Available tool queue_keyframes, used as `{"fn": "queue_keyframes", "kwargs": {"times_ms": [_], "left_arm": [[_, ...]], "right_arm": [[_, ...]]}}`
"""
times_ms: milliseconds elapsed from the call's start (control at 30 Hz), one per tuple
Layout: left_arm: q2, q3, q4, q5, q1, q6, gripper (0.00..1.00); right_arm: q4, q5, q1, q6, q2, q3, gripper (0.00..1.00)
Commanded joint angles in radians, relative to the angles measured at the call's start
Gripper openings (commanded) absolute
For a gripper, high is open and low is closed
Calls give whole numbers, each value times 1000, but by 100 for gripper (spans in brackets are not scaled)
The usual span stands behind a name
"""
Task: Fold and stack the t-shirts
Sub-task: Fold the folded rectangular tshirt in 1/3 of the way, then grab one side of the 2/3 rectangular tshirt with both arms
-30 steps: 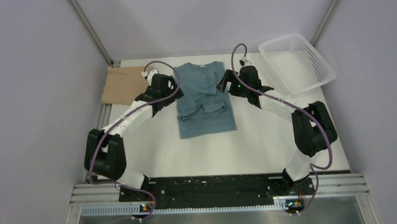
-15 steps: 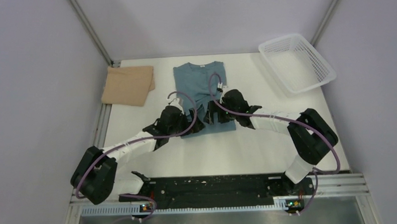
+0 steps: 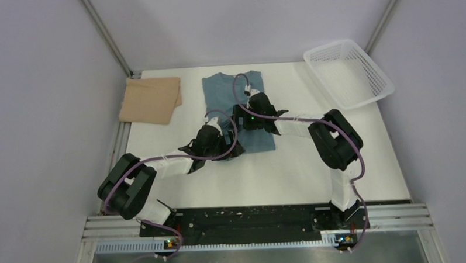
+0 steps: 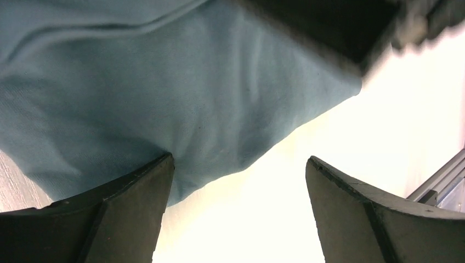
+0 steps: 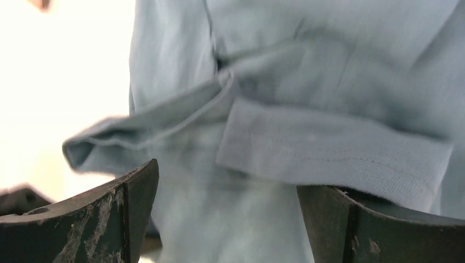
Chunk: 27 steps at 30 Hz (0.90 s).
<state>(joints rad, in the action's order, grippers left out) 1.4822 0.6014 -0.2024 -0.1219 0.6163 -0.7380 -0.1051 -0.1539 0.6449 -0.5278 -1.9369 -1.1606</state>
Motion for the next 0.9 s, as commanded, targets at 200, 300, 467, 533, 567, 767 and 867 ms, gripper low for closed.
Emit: {"fn": "queue_keyframes", "kwargs": {"times_ms": [200, 300, 467, 533, 567, 767, 867], "left_arm": [[28, -50, 60, 82, 0, 10, 95], [1, -22, 80, 73, 0, 22, 95], [-84, 49, 118, 63, 0, 56, 96], [-128, 72, 146, 63, 3, 63, 96], [-156, 82, 172, 74, 5, 64, 96], [-419, -17, 339, 300, 13, -6, 99], [-499, -109, 371, 418, 11, -62, 99]], "right_arm": [[123, 56, -144, -19, -216, -456, 91], [137, 59, -152, 18, -162, -432, 91], [112, 147, -154, 68, 60, -204, 93], [112, 194, -154, 77, 152, -100, 94], [112, 206, -154, 80, 199, -47, 94], [83, 234, -156, 63, 419, 268, 94], [64, 220, -155, 10, 467, 353, 93]]}}
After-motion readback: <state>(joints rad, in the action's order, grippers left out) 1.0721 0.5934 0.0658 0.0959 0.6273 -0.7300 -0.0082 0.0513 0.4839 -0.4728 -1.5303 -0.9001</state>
